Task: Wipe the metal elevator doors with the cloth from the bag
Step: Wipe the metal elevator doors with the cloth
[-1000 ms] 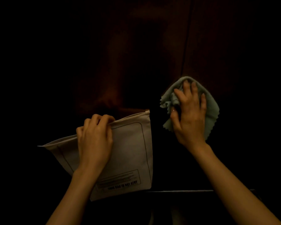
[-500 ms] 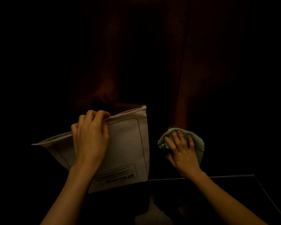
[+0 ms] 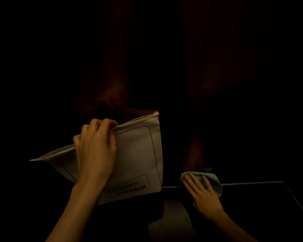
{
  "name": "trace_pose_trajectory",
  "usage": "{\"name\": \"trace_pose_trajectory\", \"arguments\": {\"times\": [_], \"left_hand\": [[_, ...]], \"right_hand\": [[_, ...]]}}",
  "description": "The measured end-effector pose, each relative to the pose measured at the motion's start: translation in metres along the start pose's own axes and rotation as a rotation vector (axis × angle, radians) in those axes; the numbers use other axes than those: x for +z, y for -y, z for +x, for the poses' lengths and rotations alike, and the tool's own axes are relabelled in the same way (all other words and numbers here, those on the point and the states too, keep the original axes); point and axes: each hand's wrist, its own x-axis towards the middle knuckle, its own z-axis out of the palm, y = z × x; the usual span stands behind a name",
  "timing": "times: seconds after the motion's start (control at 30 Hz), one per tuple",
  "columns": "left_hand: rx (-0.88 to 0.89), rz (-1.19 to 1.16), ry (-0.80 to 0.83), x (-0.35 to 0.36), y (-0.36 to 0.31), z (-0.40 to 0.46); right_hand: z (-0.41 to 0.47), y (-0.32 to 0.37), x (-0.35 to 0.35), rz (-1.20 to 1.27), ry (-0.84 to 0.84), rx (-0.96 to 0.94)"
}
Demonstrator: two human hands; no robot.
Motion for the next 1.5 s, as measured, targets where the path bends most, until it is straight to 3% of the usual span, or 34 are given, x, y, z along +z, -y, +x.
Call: {"name": "trace_pose_trajectory", "arguments": {"times": [0.2,0.4,0.57,0.73,0.87,1.07,1.3,1.5], "left_hand": [[0.005,-0.009,0.031,-0.003,-0.006,0.003],[0.002,-0.009,0.007,-0.010,-0.001,0.006],[-0.008,-0.011,0.015,-0.008,-0.002,0.005],[0.001,-0.005,0.003,-0.007,-0.005,0.005],[0.013,-0.017,-0.007,-0.009,-0.007,0.005],[0.028,-0.028,-0.061,-0.019,-0.010,0.006],[0.008,-0.076,-0.081,-0.024,-0.008,0.005],[-0.033,-0.125,-0.028,-0.015,-0.007,0.000]], "right_hand": [[0.000,-0.013,-0.010,-0.101,0.030,-0.092],[-0.002,-0.015,-0.022,0.017,-0.149,-0.099],[-0.006,-0.017,-0.019,-0.009,-0.031,-0.122],[-0.006,-0.020,-0.020,-0.020,-0.086,-0.129],[-0.006,-0.028,-0.041,-0.054,-0.198,-0.101],[0.009,-0.031,-0.090,-0.029,-0.544,0.012],[0.023,-0.037,-0.229,0.255,-0.924,0.131],[0.020,-0.043,-0.309,0.425,-1.046,0.171]]}}
